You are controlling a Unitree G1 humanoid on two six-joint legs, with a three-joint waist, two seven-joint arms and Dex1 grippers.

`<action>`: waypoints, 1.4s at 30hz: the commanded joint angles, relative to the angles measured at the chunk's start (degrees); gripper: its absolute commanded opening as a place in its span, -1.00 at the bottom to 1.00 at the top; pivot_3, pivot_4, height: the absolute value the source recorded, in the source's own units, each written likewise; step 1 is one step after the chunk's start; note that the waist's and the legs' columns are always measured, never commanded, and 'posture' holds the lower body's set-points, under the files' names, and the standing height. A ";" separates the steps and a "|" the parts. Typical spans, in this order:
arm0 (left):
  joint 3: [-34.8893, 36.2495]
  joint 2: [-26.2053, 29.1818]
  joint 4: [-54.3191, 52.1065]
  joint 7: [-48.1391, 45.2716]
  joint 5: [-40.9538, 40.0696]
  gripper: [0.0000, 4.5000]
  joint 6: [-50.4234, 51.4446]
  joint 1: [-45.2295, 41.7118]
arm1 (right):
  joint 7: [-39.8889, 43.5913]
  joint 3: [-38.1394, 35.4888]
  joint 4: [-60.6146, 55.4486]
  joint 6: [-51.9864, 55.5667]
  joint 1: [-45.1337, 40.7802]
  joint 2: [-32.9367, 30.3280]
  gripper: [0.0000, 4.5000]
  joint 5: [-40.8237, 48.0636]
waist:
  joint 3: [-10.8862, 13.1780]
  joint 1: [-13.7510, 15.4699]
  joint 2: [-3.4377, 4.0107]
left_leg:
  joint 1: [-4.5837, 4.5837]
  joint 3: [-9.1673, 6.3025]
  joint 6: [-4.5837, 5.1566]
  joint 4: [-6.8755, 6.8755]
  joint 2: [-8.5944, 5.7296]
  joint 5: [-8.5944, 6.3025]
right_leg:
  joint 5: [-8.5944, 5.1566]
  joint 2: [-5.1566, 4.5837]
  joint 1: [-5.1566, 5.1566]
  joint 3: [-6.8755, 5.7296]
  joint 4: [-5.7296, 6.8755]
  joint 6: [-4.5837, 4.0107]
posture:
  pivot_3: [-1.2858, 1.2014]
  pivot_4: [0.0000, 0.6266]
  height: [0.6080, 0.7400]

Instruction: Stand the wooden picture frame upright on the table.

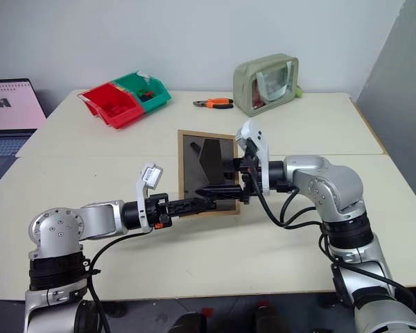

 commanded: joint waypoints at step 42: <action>-15.92 18.07 6.82 16.14 -47.81 -0.43 -5.17 -0.65 | -61.35 10.65 32.64 -123.13 -0.70 -13.21 0.46 -81.25 | 0.12 0.17 -0.10 | 0.10 0.12 -0.04 0.13 -0.15 0.01 | -0.01 -0.10 0.05 0.30 0.13 0.02 | 0.03 -0.52 1.00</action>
